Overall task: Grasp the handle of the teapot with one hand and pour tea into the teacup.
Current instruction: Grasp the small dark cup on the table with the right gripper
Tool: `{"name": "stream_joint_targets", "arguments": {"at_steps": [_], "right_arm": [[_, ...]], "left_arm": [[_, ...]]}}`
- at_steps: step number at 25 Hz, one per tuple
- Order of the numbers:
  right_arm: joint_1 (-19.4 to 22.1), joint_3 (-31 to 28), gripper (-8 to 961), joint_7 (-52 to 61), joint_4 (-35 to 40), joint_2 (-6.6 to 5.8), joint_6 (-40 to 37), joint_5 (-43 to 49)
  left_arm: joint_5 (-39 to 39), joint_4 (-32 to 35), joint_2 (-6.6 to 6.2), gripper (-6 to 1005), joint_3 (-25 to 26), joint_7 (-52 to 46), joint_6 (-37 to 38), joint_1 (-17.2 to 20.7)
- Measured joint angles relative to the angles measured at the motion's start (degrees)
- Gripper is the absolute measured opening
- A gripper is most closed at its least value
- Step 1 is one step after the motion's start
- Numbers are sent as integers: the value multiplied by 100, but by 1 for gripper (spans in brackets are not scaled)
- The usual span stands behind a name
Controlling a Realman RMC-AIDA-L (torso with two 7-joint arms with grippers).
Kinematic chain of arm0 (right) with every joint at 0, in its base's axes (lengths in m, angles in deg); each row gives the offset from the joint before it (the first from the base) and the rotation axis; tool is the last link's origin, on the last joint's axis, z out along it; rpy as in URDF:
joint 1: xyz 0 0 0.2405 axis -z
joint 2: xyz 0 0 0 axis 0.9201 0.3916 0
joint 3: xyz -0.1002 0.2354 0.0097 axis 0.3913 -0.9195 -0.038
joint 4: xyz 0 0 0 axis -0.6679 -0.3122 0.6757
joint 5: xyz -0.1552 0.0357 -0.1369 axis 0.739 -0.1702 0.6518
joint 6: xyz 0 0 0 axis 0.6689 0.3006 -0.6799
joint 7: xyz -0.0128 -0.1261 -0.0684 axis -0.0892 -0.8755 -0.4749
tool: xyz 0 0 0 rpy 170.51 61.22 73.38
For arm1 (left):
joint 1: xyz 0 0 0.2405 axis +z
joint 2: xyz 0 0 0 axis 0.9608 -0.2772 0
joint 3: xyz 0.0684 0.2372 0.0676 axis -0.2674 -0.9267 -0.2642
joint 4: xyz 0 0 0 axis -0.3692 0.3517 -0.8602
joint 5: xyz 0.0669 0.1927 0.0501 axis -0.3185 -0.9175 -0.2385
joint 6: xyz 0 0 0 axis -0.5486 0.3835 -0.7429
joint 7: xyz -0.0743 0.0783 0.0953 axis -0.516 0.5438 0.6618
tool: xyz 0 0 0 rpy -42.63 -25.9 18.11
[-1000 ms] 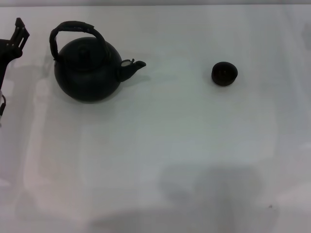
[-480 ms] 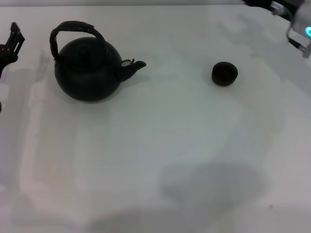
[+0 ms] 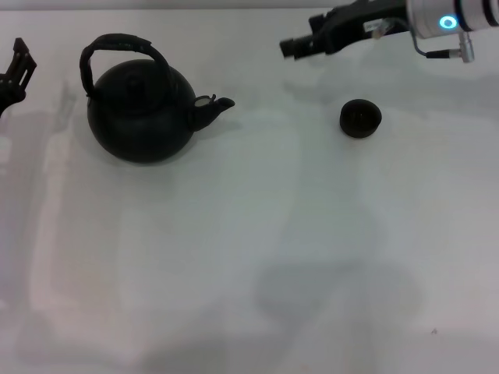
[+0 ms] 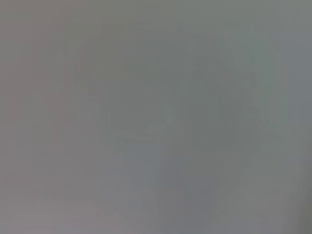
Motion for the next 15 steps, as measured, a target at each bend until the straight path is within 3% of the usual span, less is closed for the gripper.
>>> {"name": "stream_joint_targets", "arguments": {"at_steps": [9,14,15], "right_arm": [[-672,6,814,1172,188,173,-230,2036],[-942,8,809,1877,123,379,-277,3336],[-976,-8,808,2147,109,478,-256,3866]], "left_arm": [[0,0,1,887,0,0,3,41],[0,0,1,887,0,0,4,48],[0,0,1,887,0,0,4,48]]}}
